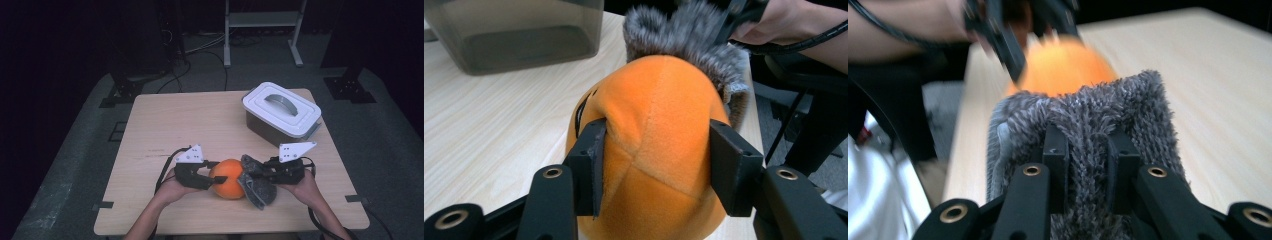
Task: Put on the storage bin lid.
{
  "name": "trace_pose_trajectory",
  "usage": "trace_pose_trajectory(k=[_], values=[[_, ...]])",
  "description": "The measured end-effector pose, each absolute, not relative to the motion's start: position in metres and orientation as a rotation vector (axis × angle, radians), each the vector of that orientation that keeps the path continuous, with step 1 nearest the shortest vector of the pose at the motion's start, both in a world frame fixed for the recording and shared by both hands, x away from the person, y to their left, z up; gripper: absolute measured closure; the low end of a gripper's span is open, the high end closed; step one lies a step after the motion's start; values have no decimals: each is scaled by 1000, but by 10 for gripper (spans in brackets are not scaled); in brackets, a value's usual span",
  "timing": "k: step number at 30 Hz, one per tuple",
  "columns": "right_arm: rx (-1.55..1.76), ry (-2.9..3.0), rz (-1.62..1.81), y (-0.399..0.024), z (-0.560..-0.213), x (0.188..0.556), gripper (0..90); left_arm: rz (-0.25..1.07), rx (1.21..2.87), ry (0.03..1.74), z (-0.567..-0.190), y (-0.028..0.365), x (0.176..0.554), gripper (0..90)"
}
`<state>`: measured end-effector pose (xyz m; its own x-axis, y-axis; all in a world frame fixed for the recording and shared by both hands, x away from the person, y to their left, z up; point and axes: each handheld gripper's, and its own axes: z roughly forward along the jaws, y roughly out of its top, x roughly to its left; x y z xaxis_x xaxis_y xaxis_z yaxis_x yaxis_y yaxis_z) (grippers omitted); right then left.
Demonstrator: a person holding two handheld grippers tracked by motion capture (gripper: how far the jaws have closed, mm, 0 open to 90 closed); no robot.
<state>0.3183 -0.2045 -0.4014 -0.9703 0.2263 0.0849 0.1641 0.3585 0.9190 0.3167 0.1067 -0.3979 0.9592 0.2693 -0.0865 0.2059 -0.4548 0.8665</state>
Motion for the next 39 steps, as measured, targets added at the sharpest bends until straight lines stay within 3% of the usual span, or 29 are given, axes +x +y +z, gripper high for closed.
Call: trace_pose_trajectory(k=[10,16,20,26,28,31,35,39], values=[[375,2615,1565,-193,-415,319,751,99,2073,342,-389,114,315,480],[316,2542,1666,-184,-401,313,748,100,2080,325,-389,110,313,461],[330,2588,1625,-183,-411,316,749,91,2071,323,-392,108,313,385],[362,2595,1612,-190,-416,319,749,107,2061,329,-397,109,317,186],[366,2601,1617,-192,-417,320,748,70,2045,338,-403,111,321,167],[370,2610,1616,-192,-418,321,748,21,2023,333,-409,112,325,172],[372,2607,1605,-191,-415,321,746,25,2035,328,-409,111,322,360],[326,2526,1691,-188,-399,314,748,50,2064,328,-400,107,317,458]])
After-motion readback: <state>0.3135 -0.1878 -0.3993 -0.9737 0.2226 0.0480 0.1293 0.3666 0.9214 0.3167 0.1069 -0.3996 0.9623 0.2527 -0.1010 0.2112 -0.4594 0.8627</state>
